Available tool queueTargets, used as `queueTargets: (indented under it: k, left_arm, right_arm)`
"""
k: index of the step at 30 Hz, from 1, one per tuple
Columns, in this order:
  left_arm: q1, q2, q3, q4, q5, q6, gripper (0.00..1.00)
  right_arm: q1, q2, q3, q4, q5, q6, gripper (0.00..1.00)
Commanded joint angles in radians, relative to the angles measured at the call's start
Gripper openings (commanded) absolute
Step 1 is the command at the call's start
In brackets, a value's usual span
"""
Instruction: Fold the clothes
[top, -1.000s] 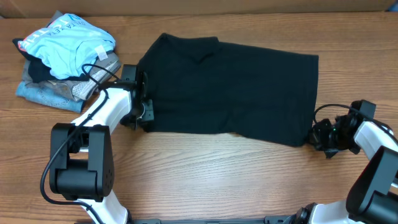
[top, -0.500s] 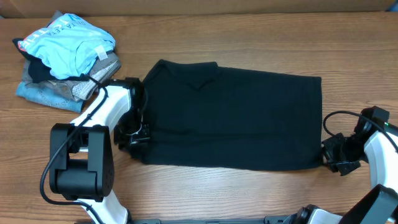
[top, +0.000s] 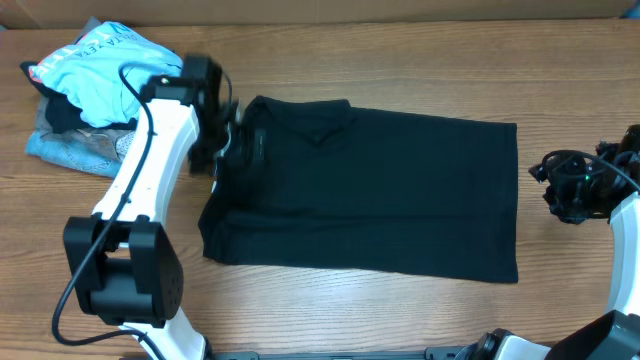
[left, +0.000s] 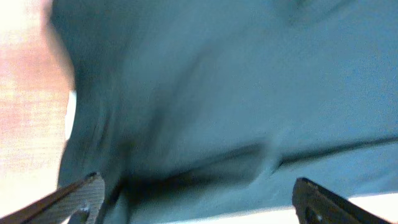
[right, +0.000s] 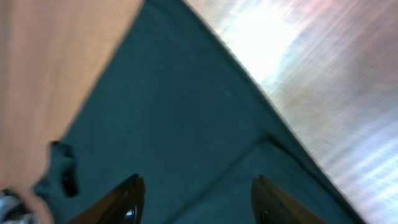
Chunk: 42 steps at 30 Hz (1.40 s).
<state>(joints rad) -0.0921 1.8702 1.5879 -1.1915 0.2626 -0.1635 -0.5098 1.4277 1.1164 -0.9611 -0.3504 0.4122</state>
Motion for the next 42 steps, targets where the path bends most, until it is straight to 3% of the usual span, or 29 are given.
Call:
queueTargets:
  k: [1,7,22,31,34,38,42]
  left_arm:
    - [-0.014,-0.03,0.057,0.163,0.14,0.029,0.83]
    - [-0.026,0.064,0.057,0.415,-0.04,-0.001,0.86]
    - [-0.027,0.367,0.059,0.841,-0.059,-0.023,0.83]
    - [-0.026,0.433,0.059,0.872,-0.06,-0.043,0.59]
    - [-0.026,0.436,0.059,0.871,-0.06,-0.043,0.45]
    - [-0.025,0.434,0.059,0.862,-0.047,-0.043,0.04]
    - [-0.02,0.41,0.06,0.839,-0.017,-0.048,0.04]
  right_arm:
    - [-0.001,-0.015,0.024,0.032,-0.075,-0.015,0.61]
    - [0.013,-0.01,0.022,0.094,-0.093,-0.017,0.61]
    - [0.15,0.118,0.022,0.164,-0.051,-0.017,0.62]
    - [0.15,0.191,0.022,0.23,0.003,-0.02,0.62]
    - [0.15,0.216,0.022,0.278,0.02,-0.02,0.63]
    - [0.15,0.251,0.022,0.377,0.08,-0.02,0.65]
    - [0.15,0.299,0.022,0.498,0.1,-0.02,0.64]
